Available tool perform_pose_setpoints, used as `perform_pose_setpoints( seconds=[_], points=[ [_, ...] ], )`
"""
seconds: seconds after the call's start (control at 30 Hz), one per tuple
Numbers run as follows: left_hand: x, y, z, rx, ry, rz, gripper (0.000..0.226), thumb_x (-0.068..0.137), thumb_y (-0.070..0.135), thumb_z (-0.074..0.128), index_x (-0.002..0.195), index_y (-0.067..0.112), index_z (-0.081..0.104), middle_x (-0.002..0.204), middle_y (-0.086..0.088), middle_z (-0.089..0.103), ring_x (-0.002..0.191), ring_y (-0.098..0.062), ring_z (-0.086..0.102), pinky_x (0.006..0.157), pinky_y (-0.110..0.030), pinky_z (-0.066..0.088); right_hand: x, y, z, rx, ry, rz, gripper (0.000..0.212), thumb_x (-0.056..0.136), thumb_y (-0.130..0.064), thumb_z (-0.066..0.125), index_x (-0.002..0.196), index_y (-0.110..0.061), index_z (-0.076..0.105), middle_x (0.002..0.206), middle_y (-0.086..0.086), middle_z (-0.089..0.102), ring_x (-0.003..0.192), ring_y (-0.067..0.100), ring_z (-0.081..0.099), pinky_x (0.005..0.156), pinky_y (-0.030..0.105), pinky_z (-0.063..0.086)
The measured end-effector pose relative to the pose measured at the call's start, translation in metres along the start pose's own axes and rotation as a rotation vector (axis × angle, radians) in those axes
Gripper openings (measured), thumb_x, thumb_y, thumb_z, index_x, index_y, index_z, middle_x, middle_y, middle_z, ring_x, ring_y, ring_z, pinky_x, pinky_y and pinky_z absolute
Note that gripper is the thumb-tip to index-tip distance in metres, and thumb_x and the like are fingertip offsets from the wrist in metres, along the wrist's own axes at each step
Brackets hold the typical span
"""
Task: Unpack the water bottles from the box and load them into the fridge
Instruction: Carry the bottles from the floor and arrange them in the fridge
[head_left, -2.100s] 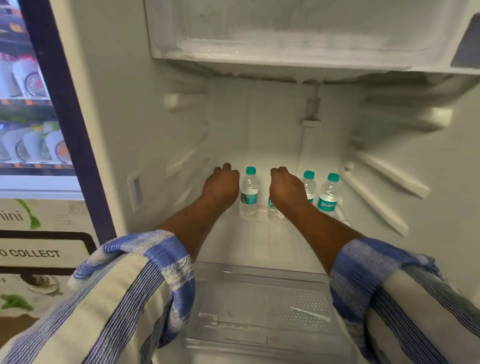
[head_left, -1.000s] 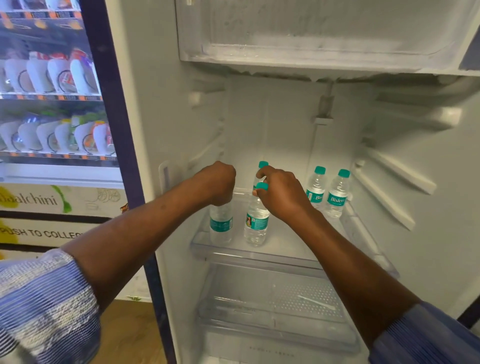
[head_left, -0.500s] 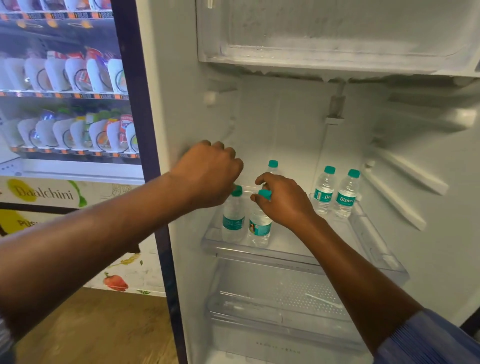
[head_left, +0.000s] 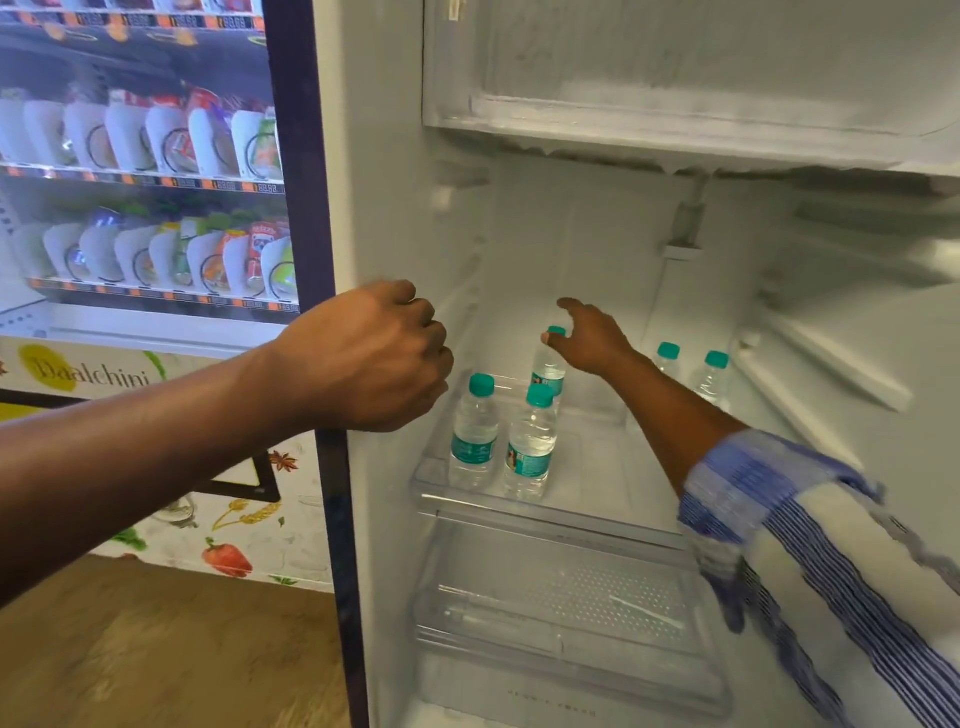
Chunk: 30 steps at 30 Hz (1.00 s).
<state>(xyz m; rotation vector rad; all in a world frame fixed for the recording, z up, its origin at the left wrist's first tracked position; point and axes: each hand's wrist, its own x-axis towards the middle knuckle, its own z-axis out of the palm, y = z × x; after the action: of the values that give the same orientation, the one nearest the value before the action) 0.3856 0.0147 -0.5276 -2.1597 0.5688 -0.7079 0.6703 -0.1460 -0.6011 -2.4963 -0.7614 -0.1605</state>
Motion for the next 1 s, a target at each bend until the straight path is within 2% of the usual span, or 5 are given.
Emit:
perform_pose_setpoints(
  seconds=[0.13,0.33,0.63,0.77,1.0],
  points=[
    [-0.001,0.001,0.002,0.002,0.011,0.012,0.048,0.102,0.029,0.032,0.067,0.007,0.056,0.06,-0.008,0.052,0.053,-0.027,0.047,0.06,-0.036,0.044,0.01,0.013,0.018,0.009,-0.121,0.004,0.059,0.098,-0.035,0.057,0.151,-0.021,0.036,0.152,0.009,0.044,0.134,0.029,0.046,0.107,0.033,0.037],
    [-0.001,0.0,0.001,0.011,0.004,0.025,0.043,0.1,0.027,0.039,0.068,0.005,0.057,0.059,-0.009,0.051,0.052,-0.025,0.046,0.059,-0.036,0.044,-0.009,0.017,0.034,0.188,0.175,0.08,0.028,0.096,-0.025,0.061,0.124,-0.019,0.057,0.122,0.009,0.065,0.104,0.028,0.062,0.08,0.025,0.044],
    [-0.002,-0.001,0.0,0.002,0.033,0.022,0.045,0.1,0.029,0.038,0.065,0.007,0.054,0.058,-0.008,0.052,0.051,-0.026,0.048,0.059,-0.036,0.044,-0.091,0.025,0.0,0.169,0.28,0.125,0.031,0.096,-0.036,0.06,0.124,-0.025,0.053,0.122,0.007,0.066,0.107,0.026,0.064,0.077,0.027,0.044],
    [-0.003,0.0,0.002,0.003,0.029,0.027,0.046,0.101,0.028,0.035,0.066,0.006,0.055,0.059,-0.009,0.052,0.053,-0.026,0.048,0.06,-0.037,0.044,-0.128,0.022,-0.001,0.146,0.252,0.099,0.033,0.095,-0.041,0.06,0.125,-0.029,0.052,0.124,0.004,0.066,0.107,0.022,0.065,0.086,0.035,0.054],
    [-0.002,0.001,0.0,0.003,0.009,0.037,0.042,0.099,0.028,0.042,0.068,0.004,0.058,0.06,-0.01,0.054,0.053,-0.024,0.047,0.06,-0.034,0.041,-0.154,0.012,-0.002,0.128,0.205,0.038,0.037,0.094,-0.042,0.061,0.128,-0.03,0.051,0.127,0.0,0.065,0.104,0.019,0.066,0.083,0.031,0.054]
  ],
)
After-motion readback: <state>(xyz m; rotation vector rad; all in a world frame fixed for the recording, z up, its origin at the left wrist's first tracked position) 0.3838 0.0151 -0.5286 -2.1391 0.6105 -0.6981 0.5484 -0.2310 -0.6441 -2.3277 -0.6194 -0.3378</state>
